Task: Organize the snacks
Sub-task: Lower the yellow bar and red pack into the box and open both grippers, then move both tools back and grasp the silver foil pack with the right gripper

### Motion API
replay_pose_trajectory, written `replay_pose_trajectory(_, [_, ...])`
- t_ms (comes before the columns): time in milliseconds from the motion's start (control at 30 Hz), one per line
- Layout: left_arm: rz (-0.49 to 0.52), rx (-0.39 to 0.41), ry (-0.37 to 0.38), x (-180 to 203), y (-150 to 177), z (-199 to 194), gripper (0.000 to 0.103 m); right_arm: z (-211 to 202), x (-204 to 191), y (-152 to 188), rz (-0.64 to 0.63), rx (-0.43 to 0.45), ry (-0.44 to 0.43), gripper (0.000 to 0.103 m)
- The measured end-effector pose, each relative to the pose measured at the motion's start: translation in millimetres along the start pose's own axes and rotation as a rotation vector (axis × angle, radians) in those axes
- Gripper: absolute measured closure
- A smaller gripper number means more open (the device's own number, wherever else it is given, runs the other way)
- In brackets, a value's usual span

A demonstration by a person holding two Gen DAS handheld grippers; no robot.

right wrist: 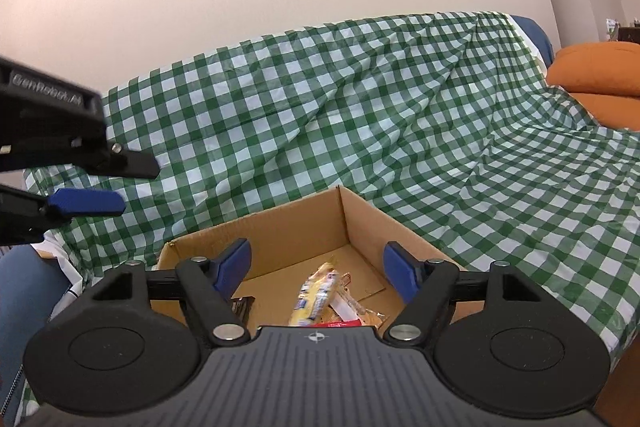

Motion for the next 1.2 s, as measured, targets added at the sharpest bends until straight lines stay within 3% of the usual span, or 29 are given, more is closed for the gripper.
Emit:
replay_pose_trajectory(400, [-0.013,0.018,-0.124,-83.1,14.6,-43.0,0.063,-10.3,-15.3,4.6,-0.093,0.016,-0.017,0.028])
replay_pose_trajectory(467, [-0.051,0.006,-0.129,-103.4,17.2,-49.1,0.064,-13.6,-18.8,5.4,-0.108,0.022,-0.028,0.032])
replay_pose_trajectory(567, [-0.108,-0.014,-0.093,-128.5,21.6,-58.0,0.069,-19.4,-26.5,6.7,-0.133,0.031,-0.056,0.050])
replay_pose_trajectory(633, [-0.140,-0.016,-0.068,-144.2,24.7,-64.6,0.086,-23.2,-30.7,8.2,-0.142,0.032,-0.072,0.061])
replay_pose_trajectory(667, [-0.152,-0.016,-0.062,-150.9,26.2,-66.8,0.088,-25.0,-32.5,9.0,-0.145,0.031,-0.078,0.063])
replay_pose_trajectory(800, [-0.217,-0.014,-0.055,-182.5,36.9,-73.3,0.093,-31.2,-43.8,12.9,-0.184,0.032,-0.096,0.066])
replay_pose_trajectory(900, [-0.221,-0.013,-0.107,-210.3,55.0,-70.1,0.093,-35.1,-55.4,17.0,-0.230,0.029,-0.110,0.069])
replay_pose_trajectory(1033, [-0.255,-0.118,-0.199,-250.5,89.2,-58.0,0.093,-35.6,-76.5,20.2,-0.281,-0.004,-0.144,0.079])
replay_pose_trajectory(1200, [-0.313,-0.088,-0.208,-275.0,80.8,-52.0,0.093,-29.6,-124.8,15.5,-0.250,-0.073,-0.217,0.080])
Point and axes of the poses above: each gripper's, at about its wrist camera, not at the fingertips, and z roughly the way its jaws point, x to its right, y to its underside, the point moved 9 cm from there along z, roughly the way its jaws point, and after that the axes turned 6 degrees about x, right-handed, at the moved point
